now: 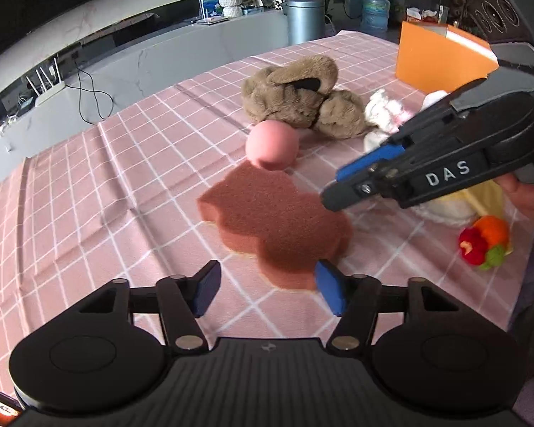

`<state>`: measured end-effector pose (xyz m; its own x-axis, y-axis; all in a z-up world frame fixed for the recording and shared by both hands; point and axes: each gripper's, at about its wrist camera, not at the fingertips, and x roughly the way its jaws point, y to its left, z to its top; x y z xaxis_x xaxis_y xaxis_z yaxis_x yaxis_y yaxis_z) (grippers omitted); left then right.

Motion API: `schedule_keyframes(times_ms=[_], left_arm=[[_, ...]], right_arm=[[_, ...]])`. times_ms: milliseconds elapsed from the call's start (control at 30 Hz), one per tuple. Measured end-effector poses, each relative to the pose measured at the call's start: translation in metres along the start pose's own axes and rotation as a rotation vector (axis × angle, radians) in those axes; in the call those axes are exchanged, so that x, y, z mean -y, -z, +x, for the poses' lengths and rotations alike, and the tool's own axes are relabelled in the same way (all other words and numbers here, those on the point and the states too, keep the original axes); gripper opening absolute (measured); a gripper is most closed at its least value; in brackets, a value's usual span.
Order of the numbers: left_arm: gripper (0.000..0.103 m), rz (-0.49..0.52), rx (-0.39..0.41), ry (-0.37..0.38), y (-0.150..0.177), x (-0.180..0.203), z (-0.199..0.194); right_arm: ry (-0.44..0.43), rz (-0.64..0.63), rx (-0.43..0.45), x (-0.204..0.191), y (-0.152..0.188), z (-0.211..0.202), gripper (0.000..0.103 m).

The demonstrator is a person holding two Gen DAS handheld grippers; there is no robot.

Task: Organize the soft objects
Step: 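Grasp the red-brown sponge with the left tool while the right tool grasps the plush bear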

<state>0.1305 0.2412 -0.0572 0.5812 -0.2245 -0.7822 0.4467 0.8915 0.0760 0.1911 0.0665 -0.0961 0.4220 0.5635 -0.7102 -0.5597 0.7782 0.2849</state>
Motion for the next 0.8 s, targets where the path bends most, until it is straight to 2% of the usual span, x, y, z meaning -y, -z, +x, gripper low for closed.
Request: schedule_keyframes(times_ms=[100,200,333,400,567,667,800], left_arm=[[0.088,-0.029,-0.002,0.006,-0.008,0.006,0.000],[0.093,-0.150,-0.015,0.028,-0.016,0.004,0.004],[0.094,-0.294,-0.068,0.043,-0.024,0.008,0.011],[0.094,-0.354,-0.088,0.022,-0.026,0.010,0.015],[0.094,-0.510,-0.092,-0.013,-0.030,0.006,0.025],[0.102,-0.530,-0.090,-0.037,-0.038,0.008,0.032],[0.103,-0.558,-0.104,-0.075,-0.047,0.010,0.045]], right_arm=[[0.028,-0.025,0.030,0.004,-0.006,-0.010,0.028],[0.063,-0.034,0.048,0.014,-0.010,-0.018,0.027],[0.119,-0.066,0.069,0.028,-0.015,-0.030,0.028],[0.142,-0.079,0.075,0.036,-0.016,-0.035,0.030],[0.196,-0.163,0.101,0.046,-0.019,-0.045,0.046],[0.221,-0.215,0.106,0.052,-0.023,-0.043,0.054],[0.229,-0.262,0.093,0.060,-0.032,-0.031,0.062]])
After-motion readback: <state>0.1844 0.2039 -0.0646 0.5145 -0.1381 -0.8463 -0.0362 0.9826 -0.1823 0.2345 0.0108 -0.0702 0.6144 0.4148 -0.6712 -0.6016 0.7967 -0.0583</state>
